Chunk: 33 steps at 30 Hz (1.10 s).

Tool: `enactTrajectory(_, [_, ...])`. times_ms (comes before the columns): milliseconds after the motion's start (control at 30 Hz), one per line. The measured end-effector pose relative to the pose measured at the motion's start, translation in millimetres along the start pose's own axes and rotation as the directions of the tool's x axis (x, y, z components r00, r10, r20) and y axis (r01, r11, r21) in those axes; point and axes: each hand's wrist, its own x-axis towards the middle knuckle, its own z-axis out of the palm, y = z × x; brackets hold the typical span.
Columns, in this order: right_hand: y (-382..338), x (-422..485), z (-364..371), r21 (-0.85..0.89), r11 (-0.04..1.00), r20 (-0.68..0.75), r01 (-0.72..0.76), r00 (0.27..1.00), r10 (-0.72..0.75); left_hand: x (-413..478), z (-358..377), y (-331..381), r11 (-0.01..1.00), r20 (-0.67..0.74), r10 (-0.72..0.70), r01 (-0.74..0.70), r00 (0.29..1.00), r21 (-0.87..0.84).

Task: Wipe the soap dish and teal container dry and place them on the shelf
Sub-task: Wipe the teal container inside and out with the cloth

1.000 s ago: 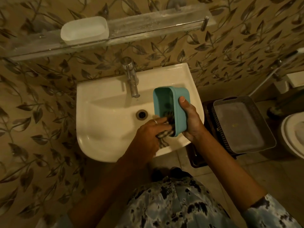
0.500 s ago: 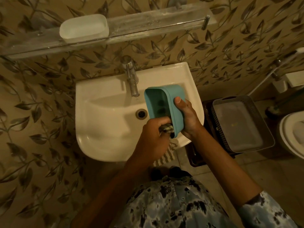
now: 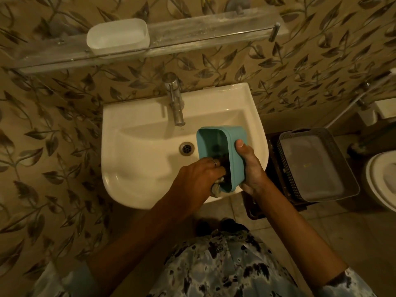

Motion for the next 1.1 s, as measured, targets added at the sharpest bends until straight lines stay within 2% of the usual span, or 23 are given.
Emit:
enactTrajectory(67, [-4,-1,1,-0.024,1.0,0.014,0.017,1.0,-0.017,0,-3,2,0.998,-0.053,0.03,-0.027,0.998,0.056])
enactTrajectory(167, [-23,3,3,-0.101,0.992,0.061,0.071,0.996,-0.065,8,-5,5,0.991,-0.25,0.072,-0.042,0.966,0.124])
enactTrajectory(300, [-44,6,0,-0.257,0.964,0.157,0.068,0.987,-0.028,18,-15,-1,0.999,-0.478,0.009,0.017,0.878,0.049])
enactTrajectory(333, [-44,5,-1,-0.268,0.962,0.159,0.061,0.987,-0.018,19,-16,-5,0.998,-0.484,-0.013,0.038,0.875,0.043])
enactTrajectory(400, [-42,4,1,-0.25,0.967,0.131,0.045,0.991,-0.013,19,-10,-6,0.998,-0.379,-0.038,0.05,0.924,0.023])
enactTrajectory(467, [-41,6,1,-0.184,0.982,0.09,0.045,0.996,-0.028,16,3,6,0.99,-0.194,-0.096,0.072,0.976,-0.124])
enactTrajectory(500, [-40,8,0,-0.168,0.984,0.089,0.057,0.995,-0.043,13,10,14,0.972,-0.138,-0.139,0.108,0.981,-0.209])
enactTrajectory(567, [-40,9,-2,-0.175,0.981,0.112,0.085,0.992,-0.066,7,23,26,0.929,-0.131,-0.218,0.165,0.967,-0.331])
enactTrajectory(633, [-37,8,-4,-0.172,0.982,0.108,0.078,0.992,-0.06,5,30,27,0.879,-0.14,-0.246,0.16,0.959,-0.449])
enactTrajectory(833, [-27,11,-2,-0.215,0.97,0.009,0.113,0.993,-0.114,8,14,33,0.537,-0.008,-0.347,0.191,0.938,-0.821])
enactTrajectory(1000, [-16,11,1,-0.237,0.953,-0.112,0.19,0.969,-0.221,13,1,19,0.118,0.187,-0.458,0.268,0.869,-0.956])
enactTrajectory(1100, [-11,11,-1,-0.274,0.93,-0.162,0.246,0.941,-0.296,18,-1,16,-0.165,0.277,-0.426,0.227,0.861,-0.96])
